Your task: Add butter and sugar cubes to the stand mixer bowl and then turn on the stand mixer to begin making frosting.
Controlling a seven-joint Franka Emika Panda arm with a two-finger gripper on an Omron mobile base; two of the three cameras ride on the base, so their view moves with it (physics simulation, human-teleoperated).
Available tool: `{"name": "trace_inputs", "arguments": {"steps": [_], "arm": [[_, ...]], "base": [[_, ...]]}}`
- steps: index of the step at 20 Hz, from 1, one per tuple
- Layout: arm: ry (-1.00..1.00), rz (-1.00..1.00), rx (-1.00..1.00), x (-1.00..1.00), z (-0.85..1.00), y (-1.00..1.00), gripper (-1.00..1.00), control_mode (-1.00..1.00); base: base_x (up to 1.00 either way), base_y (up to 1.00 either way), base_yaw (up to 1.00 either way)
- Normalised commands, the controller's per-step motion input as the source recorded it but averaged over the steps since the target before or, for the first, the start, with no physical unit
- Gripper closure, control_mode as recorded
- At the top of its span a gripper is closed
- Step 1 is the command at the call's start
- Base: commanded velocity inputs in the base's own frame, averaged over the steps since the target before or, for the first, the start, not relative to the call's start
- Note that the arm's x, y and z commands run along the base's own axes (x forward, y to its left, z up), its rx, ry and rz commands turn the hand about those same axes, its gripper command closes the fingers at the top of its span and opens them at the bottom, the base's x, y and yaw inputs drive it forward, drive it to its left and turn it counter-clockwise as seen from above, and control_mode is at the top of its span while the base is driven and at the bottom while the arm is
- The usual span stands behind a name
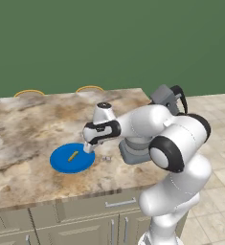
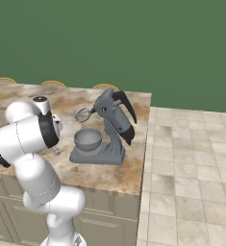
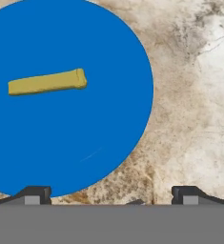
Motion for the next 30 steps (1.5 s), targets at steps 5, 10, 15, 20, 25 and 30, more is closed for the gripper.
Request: {"name": "trace_inputs", "arguments": {"steps": [5,10,15,20,25,30], "arm": [[0.01,0.01,0.0,0.0,-0.13,0.0,-1.0,-1.0],[0.04,0.0,0.0,-0.11,-0.03,-0.01,-1.0,-1.0],[0.05,0.02,0.0,-0.04,0.0,-0.11,-1.0,-1.0],[0.03,0.01,0.0,-0.04,0.0,-0.22,-1.0,-1.0],[0.0,0.01,-0.01,-0.16,-0.05,-0.15,-1.0,-1.0],[0.0,0.01,-0.03,-0.24,-0.08,-0.1,-1.0,-1.0]], "base": [[0.0,0.0,0.0],[0.0,0.0,0.0],[0.0,0.0,0.0],[0.0,0.0,0.0],[0.0,0.0,0.0],[0.0,0.0,0.0]]}}
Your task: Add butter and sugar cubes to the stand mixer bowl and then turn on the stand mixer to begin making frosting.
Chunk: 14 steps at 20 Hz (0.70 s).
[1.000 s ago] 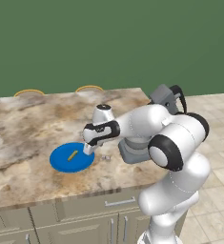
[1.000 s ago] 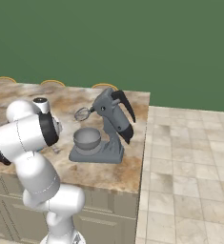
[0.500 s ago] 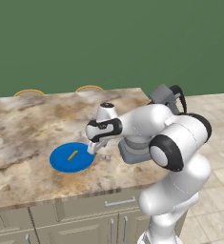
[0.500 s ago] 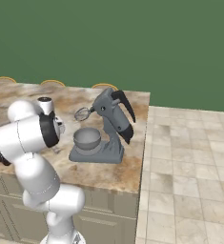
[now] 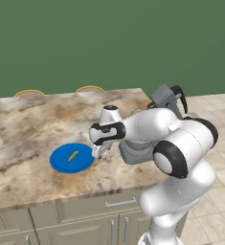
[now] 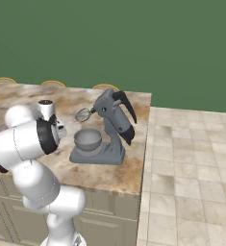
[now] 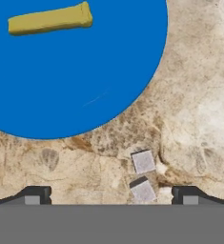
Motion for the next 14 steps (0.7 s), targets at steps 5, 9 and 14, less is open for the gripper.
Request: {"name": "trace_inputs", "arguments": {"steps": [5,9,14], "arm": [[0.0,0.0,-0.01,-0.04,0.0,-0.07,-1.0,-1.0],[0.0,0.0,0.0,0.0,0.0,-0.11,-1.0,-1.0],[0.0,0.01,0.0,0.0,-0.01,-0.15,-1.0,-1.0]], "base": [[0.0,0.0,0.0],[0.0,0.0,0.0],[0.0,0.0,0.0]]}}
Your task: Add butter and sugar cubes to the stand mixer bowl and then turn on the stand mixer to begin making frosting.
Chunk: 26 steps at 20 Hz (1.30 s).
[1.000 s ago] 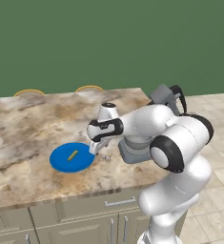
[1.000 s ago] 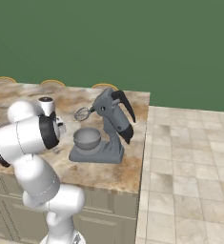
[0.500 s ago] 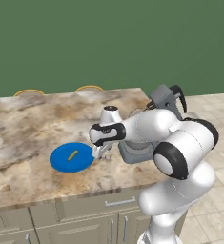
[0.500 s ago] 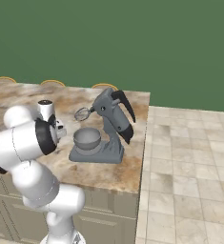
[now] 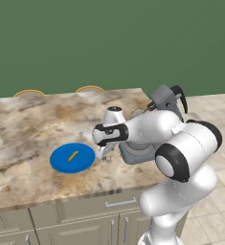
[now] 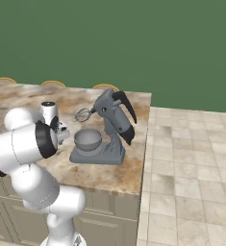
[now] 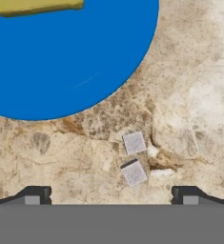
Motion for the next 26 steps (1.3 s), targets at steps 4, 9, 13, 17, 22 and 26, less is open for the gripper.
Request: {"name": "trace_inputs", "arguments": {"steps": [4,9,13,17,22,26], "arm": [[0.0,0.01,0.0,0.0,-0.01,-0.09,-1.0,-1.0],[0.0,0.0,0.0,0.03,-0.01,0.0,-1.0,-1.0],[0.0,0.0,0.0,0.08,-0.02,0.0,-1.0,-1.0],[0.0,0.0,0.0,0.03,-0.05,-0.03,-1.0,-1.0],[0.0,0.0,0.0,0.02,-0.11,0.0,-1.0,-1.0],[0.0,0.0,0.0,0.04,-0.09,0.0,-1.0,-1.0]], "base": [[0.0,0.0,0.0],[0.0,0.0,0.0],[0.0,0.0,0.0],[0.0,0.0,0.0],[0.0,0.0,0.0],[0.0,0.0,0.0]]}}
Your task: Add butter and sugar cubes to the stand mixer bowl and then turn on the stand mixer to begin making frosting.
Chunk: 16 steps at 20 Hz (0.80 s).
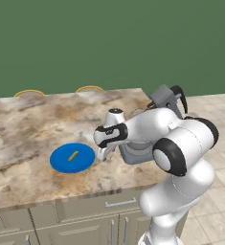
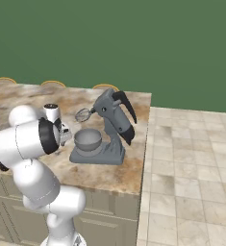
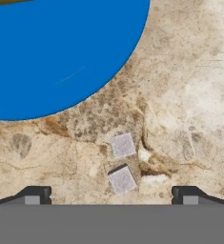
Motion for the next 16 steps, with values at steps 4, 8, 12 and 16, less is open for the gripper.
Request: {"name": "trace_inputs", "arguments": {"steps": [4,8,12,16], "arm": [[0.0,0.0,0.0,0.02,-0.06,-0.01,-1.0,-1.0],[0.0,0.0,0.0,0.01,-0.06,0.0,-1.0,-1.0],[0.0,0.0,0.0,0.04,-0.05,-0.04,-1.0,-1.0],[0.0,0.0,0.0,0.05,-0.08,-0.01,-1.0,-1.0]], "base": [[0.0,0.0,0.0],[0.0,0.0,0.0],[0.0,0.0,0.0],[0.0,0.0,0.0]]}}
